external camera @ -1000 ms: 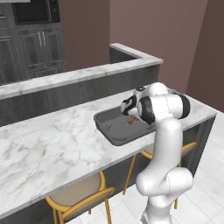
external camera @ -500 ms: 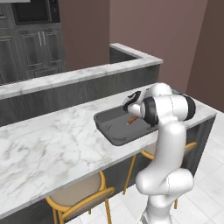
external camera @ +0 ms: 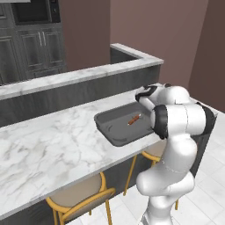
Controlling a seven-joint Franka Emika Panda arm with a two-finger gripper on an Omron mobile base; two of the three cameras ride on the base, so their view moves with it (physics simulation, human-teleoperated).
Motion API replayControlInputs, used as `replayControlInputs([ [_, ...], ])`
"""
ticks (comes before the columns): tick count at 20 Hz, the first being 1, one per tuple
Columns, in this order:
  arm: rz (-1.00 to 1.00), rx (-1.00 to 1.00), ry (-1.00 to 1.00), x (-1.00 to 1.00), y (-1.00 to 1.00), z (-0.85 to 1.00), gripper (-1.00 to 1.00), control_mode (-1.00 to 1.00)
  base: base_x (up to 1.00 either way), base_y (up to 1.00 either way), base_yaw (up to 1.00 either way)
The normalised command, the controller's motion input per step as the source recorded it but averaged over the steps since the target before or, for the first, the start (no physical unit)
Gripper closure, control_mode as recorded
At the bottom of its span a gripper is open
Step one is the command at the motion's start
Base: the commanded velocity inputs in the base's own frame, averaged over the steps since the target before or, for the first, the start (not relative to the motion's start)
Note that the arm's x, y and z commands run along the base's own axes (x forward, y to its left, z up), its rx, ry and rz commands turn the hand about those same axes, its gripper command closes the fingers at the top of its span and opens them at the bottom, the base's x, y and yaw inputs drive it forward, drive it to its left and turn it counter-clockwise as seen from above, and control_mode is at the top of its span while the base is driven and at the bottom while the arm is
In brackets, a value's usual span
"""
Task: Place the cold items (lime and tomato) from the fridge in one tupperware on the dining counter. Place the warm items (hot dog and kebab skewer) in the stove area in another tupperware.
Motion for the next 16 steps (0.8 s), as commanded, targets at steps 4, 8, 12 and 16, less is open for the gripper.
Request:
replayControlInputs([
  [4, 0.01, 0.00, 0.07, -0.43, -0.03, 1.00, -1.00, -1.00, 0.00, 0.00, 0.00],
  [8, 0.02, 0.00, 0.09, -0.50, -0.03, 1.00, -1.00, -1.00, 0.00, 0.00, 0.00],
  [12, 0.03, -0.01, 0.09, -0.87, -0.01, 1.00, -1.00, -1.00, 0.00, 0.00, 0.00],
  [16, 0.09, -0.10, 0.00, -1.00, 0.00, 0.85, -1.00, -1.00, 0.00, 0.00, 0.00],
])
